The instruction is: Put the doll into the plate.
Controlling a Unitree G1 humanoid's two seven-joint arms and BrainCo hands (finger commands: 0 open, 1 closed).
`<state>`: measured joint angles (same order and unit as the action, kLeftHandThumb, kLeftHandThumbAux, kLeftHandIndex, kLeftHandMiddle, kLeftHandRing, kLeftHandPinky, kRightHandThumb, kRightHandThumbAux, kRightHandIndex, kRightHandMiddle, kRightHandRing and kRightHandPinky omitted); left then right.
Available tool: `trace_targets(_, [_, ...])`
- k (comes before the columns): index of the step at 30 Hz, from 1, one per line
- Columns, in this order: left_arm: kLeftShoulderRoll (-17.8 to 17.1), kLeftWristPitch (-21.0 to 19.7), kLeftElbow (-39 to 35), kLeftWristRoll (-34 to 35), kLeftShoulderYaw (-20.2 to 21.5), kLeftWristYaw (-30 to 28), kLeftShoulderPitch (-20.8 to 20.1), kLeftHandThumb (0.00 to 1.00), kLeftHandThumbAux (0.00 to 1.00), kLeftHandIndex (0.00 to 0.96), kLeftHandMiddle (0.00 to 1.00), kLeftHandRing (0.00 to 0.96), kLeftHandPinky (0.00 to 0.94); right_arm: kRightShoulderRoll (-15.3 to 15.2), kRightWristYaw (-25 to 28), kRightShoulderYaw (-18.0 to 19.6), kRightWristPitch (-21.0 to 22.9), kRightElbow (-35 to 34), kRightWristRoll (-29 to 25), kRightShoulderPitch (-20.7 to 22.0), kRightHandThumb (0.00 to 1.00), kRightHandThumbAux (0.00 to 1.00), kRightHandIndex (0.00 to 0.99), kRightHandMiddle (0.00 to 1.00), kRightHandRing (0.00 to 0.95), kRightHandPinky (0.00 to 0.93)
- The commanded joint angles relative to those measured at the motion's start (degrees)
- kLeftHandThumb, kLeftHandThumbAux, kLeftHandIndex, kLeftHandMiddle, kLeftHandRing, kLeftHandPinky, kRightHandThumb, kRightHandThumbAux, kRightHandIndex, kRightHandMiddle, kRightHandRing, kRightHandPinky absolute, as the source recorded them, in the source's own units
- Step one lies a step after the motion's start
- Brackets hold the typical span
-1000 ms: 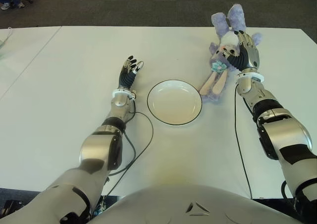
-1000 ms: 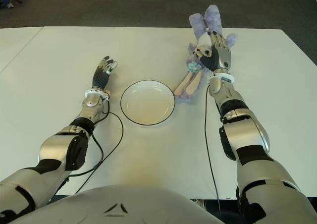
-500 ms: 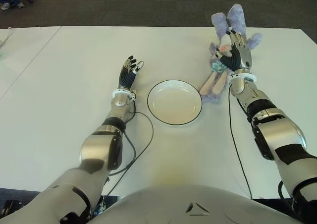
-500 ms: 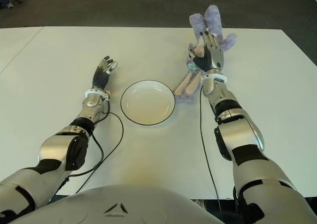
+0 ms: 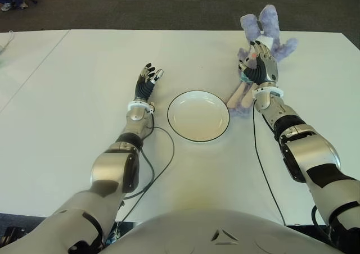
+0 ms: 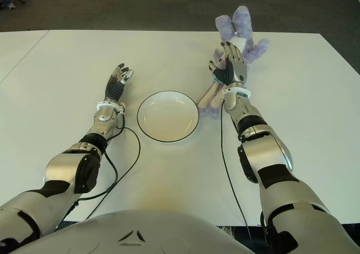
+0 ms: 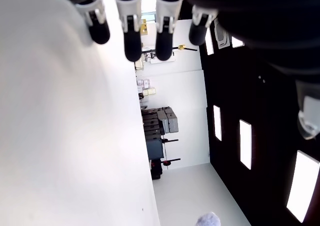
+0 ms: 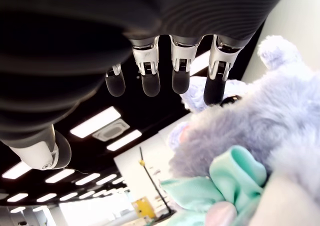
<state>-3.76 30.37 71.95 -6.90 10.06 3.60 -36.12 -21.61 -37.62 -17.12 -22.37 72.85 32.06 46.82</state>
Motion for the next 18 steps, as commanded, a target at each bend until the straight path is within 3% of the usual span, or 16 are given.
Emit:
trace_targets(1, [3.0,-5.4,6.2,-0.7,-0.8,-1.4,10.5,0.000,0.397,0.072,0.141,0.132,0.047,0.0,1.6,0.7,2.4,2.5,-1.0,-2.7,0.457,0.440,0.001,0.000,0.018,0.153])
trace_targets(2, [3.0,-5.4,6.2,-0.8,-0.9,-1.3,10.5,0.000,0.397,0.072,0.141,0.132,0.047,-0.2,2.2,0.9,3.0,2.9,-1.2,-2.8,0.456,0.440,0.001,0.000,0.017,0.153])
trace_targets(3, [2.9,-5.4,6.2,-0.8,-1.0,-1.3,10.5,0.000,0.398,0.071,0.146,0.136,0.043,-0.4,2.7,1.0,3.5,3.3,-1.3,-2.9,0.423,0.451,0.018,0.000,0.010,0.076])
trace_targets(6, [2.5,-6.0,6.2,-1.4,-1.4,-0.2,10.6,0.000,0.402,0.072,0.149,0.138,0.047,-0.4,5.5,2.0,6.2,4.4,-2.6,-3.1,0.395,0.472,0.043,0.000,0.011,0.003])
trace_targets(11, [2.1,-6.3,6.2,-1.6,-1.5,0.9,10.7,0.000,0.424,0.085,0.159,0.147,0.067,0.3,8.5,3.6,9.5,4.9,-4.2,-3.4,0.378,0.501,0.091,0.000,0.041,0.000])
trace_targets(18, [2.2,-7.7,6.2,0.0,0.2,0.3,10.6,0.000,0.446,0.093,0.160,0.148,0.075,0.4,9.8,4.8,11.4,5.0,-5.0,-3.7,0.346,0.502,0.112,0.000,0.001,0.000])
